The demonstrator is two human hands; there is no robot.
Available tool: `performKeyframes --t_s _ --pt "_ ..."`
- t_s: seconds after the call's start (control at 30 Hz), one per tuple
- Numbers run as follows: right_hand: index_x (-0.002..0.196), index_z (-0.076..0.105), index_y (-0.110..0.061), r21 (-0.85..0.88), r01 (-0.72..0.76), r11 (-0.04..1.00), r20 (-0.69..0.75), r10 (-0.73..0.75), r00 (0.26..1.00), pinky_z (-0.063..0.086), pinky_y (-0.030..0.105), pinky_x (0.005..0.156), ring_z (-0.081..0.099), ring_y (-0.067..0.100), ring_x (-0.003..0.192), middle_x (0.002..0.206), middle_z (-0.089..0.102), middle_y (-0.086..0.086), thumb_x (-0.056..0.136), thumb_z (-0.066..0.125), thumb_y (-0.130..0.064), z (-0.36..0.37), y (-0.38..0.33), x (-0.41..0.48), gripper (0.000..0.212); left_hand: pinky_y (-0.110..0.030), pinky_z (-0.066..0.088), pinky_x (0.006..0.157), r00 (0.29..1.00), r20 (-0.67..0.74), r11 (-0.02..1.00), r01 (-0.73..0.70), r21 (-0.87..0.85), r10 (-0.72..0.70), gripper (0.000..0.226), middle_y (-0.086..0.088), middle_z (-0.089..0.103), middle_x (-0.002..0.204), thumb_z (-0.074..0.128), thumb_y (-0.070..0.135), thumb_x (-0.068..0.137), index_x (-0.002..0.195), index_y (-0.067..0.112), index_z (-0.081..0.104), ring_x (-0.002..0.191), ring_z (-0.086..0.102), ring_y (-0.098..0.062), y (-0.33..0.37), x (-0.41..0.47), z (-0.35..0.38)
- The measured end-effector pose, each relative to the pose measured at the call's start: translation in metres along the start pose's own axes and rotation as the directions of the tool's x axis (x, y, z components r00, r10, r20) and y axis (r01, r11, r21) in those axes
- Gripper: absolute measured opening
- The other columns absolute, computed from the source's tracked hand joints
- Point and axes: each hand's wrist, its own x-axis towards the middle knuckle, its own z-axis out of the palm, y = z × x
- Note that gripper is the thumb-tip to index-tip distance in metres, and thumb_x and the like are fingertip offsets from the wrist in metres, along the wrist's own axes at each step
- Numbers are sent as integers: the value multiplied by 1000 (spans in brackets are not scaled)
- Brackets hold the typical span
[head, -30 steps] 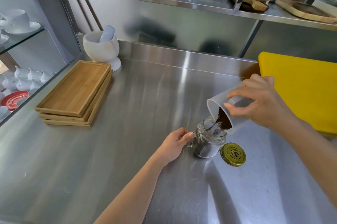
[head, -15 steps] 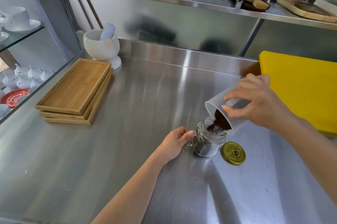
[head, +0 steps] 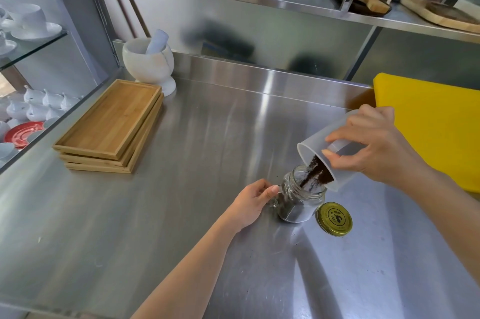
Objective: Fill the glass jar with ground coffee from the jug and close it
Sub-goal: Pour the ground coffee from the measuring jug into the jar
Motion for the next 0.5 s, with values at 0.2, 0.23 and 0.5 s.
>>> performKeyframes --t_s 0.2,0.23,0.5 --pt "71 68 -7 -4 6 1000 -5 -6 1000 22 35 71 38 17 77 67 52 3 65 68 -27 0 -1 -1 21 -29 32 60 1000 -1 1000 8 -18 -8 47 13 43 60 49 73 68 68 26 50 56 37 -8 -1 1 1" --pt "71 68 -7 -10 7 1000 -4 -7 1000 23 36 71 38 19 76 66 55 6 65 68 -27 1 -1 -1 21 -29 32 60 1000 -2 1000 9 -21 -9 47 12 44 61 49 73 68 68 26 51 57 37 -8 -1 1 1" --pt "71 68 -7 -3 2 1000 -4 -2 1000 19 30 71 28 6 80 72 43 -5 66 67 -28 0 -1 2 22 -28 32 61 1000 6 1000 4 -12 -4 45 12 44 62 49 71 71 70 25 51 57 37 -7 2 -1 1"
